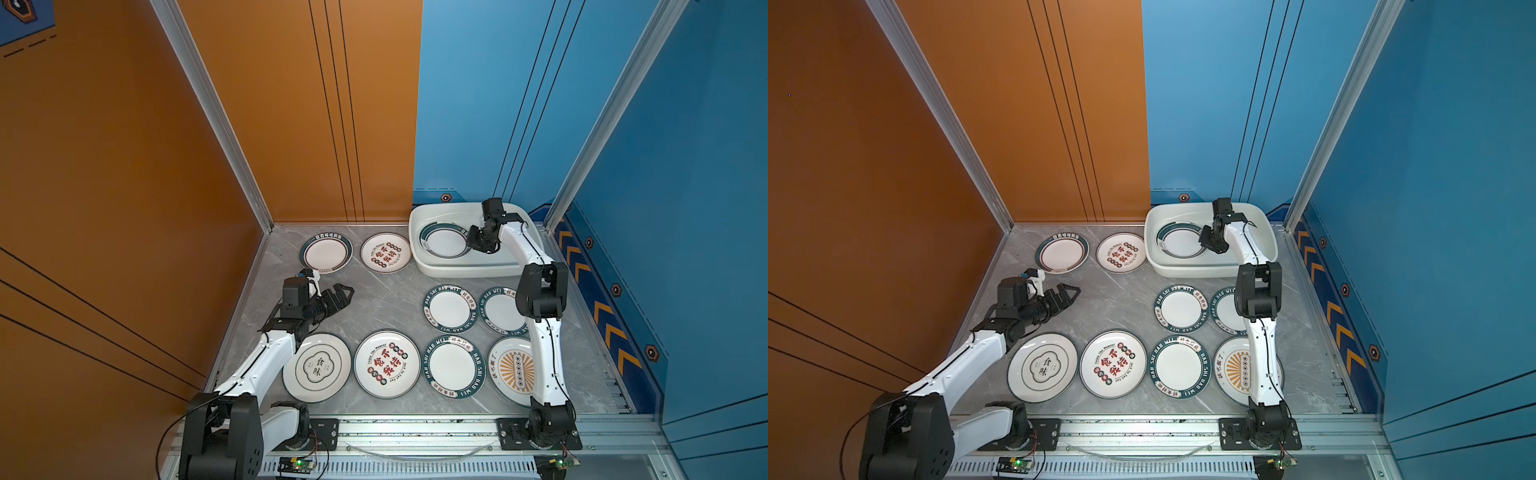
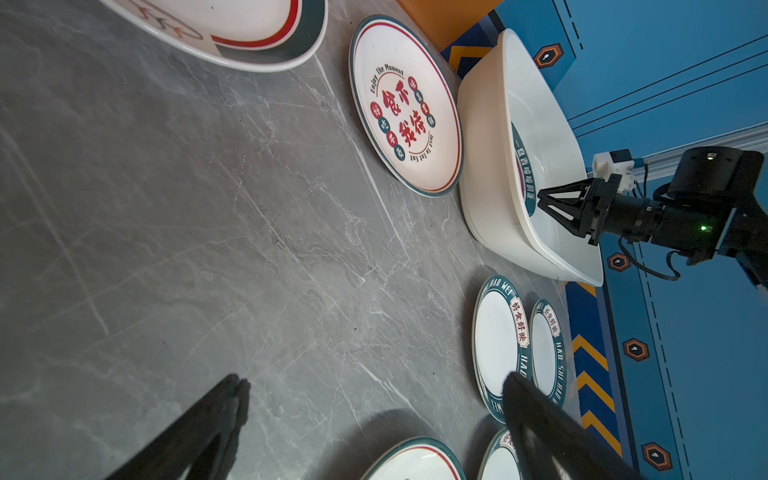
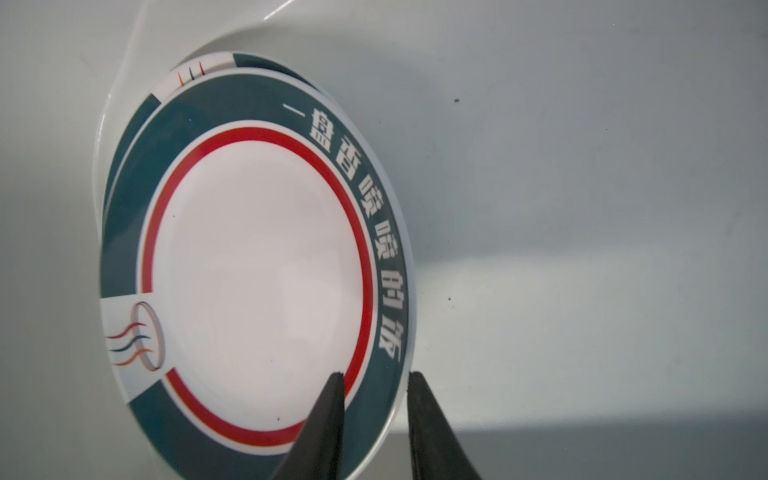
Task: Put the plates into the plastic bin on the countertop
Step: 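Lower the plate flat into the bin and open right gripper, then withdraw right gripper from bin while left gripper moves to a plate near the bin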
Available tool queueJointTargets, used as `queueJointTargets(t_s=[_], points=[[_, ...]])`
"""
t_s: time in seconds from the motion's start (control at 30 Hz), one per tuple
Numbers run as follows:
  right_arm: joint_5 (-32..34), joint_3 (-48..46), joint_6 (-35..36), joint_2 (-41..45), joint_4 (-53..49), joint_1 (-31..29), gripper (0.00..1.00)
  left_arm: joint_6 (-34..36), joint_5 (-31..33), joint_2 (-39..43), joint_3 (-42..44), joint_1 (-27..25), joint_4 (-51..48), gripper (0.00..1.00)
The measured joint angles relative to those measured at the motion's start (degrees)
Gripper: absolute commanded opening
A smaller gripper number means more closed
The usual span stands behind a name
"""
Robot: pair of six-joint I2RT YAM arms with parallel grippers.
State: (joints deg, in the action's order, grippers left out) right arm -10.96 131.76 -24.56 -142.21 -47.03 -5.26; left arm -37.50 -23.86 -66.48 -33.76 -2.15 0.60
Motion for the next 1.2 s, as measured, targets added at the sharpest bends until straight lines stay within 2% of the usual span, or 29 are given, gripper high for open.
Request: queueJointTargets(t_s=[0.27, 0.5, 0.67, 0.8, 0.93, 1.1, 1.2], points=[[0.7, 1.5, 2.1, -0.3, -0.6, -0.1, 0.36, 0.0, 0.0, 0.0, 0.0, 0.3, 0.0, 0.98], [0.7, 0.9, 4.4, 1.6, -0.1, -1.1, 0.43, -2.3, 0.5, 0.0, 0.0, 3.4, 0.1, 0.98], [0.0, -11.0, 4.9, 15.1, 3.5, -2.3, 0.53, -4.8, 3.2, -0.6, 0.0, 5.1, 1.7, 0.98], [-4.2, -21.5, 3.4, 29.1, 8.0, -1.6, 0.55, -7.8, 6.5, -2.6, 0.3, 5.6, 4.4, 0.99], [-6.0, -36.2, 2.5, 40.6, 14.3, 0.2, 0.56, -11.5, 9.4, -5.9, 1.0, 6.1, 7.8, 1.00], [-6.0, -51.7, 2.3, 47.3, 17.0, 0.7, 0.56, -15.3, 12.2, -12.0, 0.9, 7.3, 11.8, 0.96], [-6.0, -57.3, 2.3, 50.2, 17.7, 0.7, 0.56, -16.9, 13.9, -15.5, 0.1, 8.2, 13.5, 0.94]])
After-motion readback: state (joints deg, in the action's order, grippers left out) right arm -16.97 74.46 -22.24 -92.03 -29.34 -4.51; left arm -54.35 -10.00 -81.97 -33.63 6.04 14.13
